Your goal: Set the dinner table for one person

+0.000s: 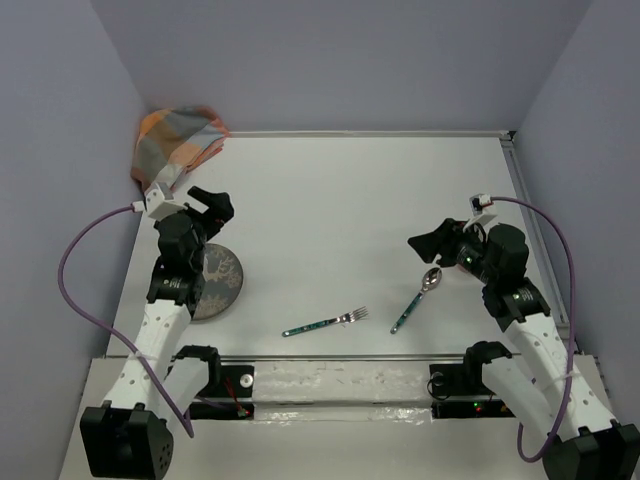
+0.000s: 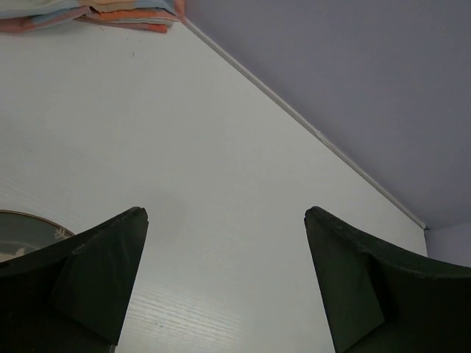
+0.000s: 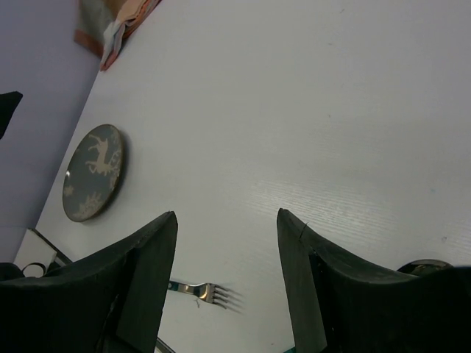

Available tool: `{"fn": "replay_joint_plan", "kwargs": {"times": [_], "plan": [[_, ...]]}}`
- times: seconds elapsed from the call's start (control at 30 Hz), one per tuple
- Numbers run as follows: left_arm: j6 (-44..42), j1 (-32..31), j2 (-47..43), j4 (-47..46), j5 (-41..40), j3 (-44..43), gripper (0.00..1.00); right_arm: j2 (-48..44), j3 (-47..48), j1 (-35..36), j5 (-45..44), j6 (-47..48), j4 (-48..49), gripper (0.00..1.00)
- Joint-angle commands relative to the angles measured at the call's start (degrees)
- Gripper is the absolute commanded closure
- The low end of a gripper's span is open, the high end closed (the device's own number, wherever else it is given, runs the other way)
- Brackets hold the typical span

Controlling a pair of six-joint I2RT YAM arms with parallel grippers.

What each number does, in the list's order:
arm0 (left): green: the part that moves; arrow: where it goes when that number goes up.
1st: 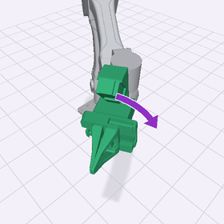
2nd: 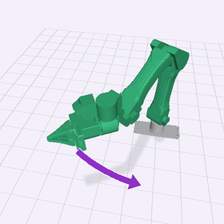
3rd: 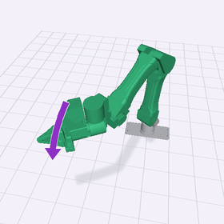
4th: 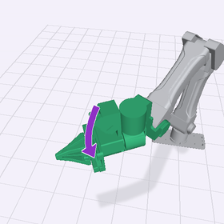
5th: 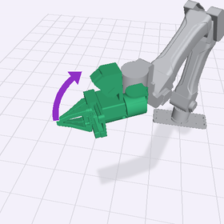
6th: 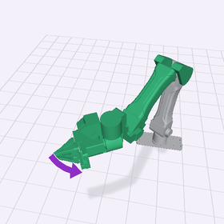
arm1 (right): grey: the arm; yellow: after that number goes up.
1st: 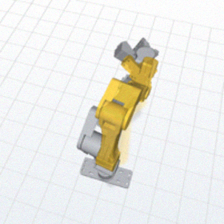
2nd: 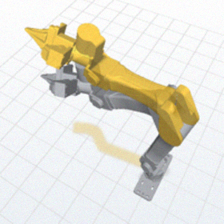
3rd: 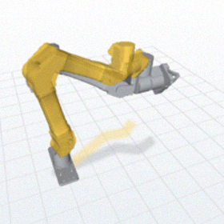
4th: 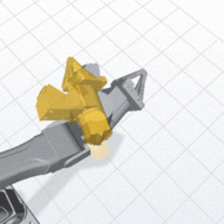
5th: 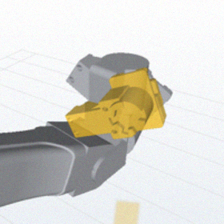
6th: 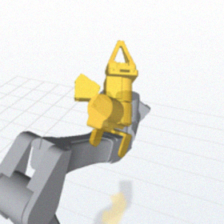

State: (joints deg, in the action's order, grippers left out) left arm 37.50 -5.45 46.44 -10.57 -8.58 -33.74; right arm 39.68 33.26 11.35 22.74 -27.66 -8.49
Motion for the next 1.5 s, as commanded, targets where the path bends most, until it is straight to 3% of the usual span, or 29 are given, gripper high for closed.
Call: {"fn": "replay_joint_plan", "kwargs": {"times": [0.0, 0.1, 0.47, 0.67, 0.83, 1.23, 1.47], "plan": [[-1.3, 3.7, 3.7, -2.3, 2.9, -1.9, 0.01, -1.3, 0.0, 0.6, -0.2, 0.9, 3.0, 0.37], [-1.3, 5.0, 9.2, -2.3, 3.1, -5.6, 0.01, -1.5, -0.1, 0.6, -0.2, 0.9, 2.9, 0.37], [-11.4, 7.3, 35.5, -0.3, -18.2, -22.7, 0.01, -1.6, -0.7, 0.6, -0.3, 0.9, 2.6, 0.37], [-13.2, 12.0, 46.1, -0.1, -14.3, -30.6, 0.01, -0.8, -0.2, 1.1, 1.8, 0.4, 2.8, 0.37], [-13.0, 15.4, 60.1, 4.7, -10.0, -40.9, 0.01, 0.0, -0.1, 1.7, 1.6, 0.4, 2.8, 0.37], [-13.8, 17.6, 73.5, 9.2, -9.8, -55.1, 0.02, 3.0, 0.0, 3.3, 2.4, 0.9, 3.6, 0.38], [-16.7, 17.9, 82.6, 19.1, -12.2, -68.8, 0.04, 5.2, 0.6, 3.8, 1.7, 1.3, 4.3, 0.38]]}}
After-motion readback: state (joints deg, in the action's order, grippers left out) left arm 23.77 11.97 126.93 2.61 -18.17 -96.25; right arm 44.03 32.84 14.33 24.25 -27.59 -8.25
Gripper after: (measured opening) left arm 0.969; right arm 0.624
